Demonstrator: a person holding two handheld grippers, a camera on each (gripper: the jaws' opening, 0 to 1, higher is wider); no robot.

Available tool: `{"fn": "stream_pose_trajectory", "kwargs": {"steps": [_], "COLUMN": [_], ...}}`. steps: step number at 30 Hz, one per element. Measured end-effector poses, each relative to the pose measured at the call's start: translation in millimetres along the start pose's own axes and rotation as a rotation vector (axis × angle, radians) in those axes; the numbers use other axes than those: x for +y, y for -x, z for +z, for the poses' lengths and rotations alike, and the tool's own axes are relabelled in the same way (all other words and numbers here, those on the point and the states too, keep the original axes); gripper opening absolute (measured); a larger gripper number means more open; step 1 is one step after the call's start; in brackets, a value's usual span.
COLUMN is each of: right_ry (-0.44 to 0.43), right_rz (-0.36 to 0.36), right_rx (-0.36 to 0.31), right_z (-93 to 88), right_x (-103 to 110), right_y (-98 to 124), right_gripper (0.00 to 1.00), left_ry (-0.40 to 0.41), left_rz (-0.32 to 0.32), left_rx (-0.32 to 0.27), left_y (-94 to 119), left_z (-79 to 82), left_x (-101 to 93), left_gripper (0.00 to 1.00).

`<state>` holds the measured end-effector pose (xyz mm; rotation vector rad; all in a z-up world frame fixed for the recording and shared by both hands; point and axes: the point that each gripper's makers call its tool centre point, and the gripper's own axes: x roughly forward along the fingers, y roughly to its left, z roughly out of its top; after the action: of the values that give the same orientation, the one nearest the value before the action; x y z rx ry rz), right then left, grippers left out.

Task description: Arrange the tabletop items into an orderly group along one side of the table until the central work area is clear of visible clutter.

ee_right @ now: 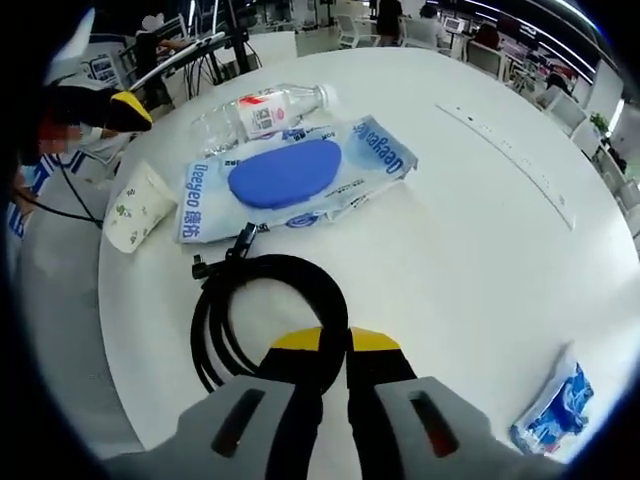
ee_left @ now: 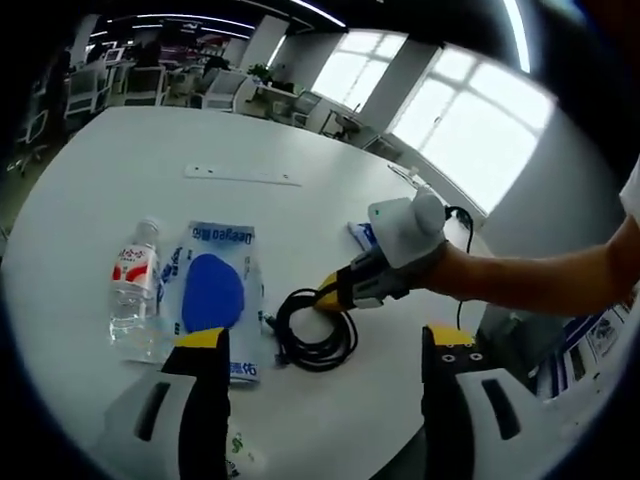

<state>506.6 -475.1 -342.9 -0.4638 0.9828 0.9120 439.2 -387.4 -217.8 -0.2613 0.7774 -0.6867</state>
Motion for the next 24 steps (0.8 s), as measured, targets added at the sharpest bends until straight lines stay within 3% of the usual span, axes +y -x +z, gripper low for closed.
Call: {"fn": "stream_pose_trajectory", "kwargs": {"steps": [12,24], "right_ry": [-0.075,-0.118], "right_rz": [-0.027,-0.034], "right_rx": [-0.008,-0.034], "right_z": [-13.8,-15.2], "right_x": [-2.8,-3.1], "right_y": [8.7,9.9], "right_gripper": [0.05,0.05], "left_ry": [-0.013,-0.020], "left_rz": [-0.024,0.010], "left_rx": [0.038,0.093], "left_y": [-15.7,-41.3], "left_z": [-7.5,-18.3], "left_x": [-14.4,-11.7], "left_gripper": [0.80,0.71]}}
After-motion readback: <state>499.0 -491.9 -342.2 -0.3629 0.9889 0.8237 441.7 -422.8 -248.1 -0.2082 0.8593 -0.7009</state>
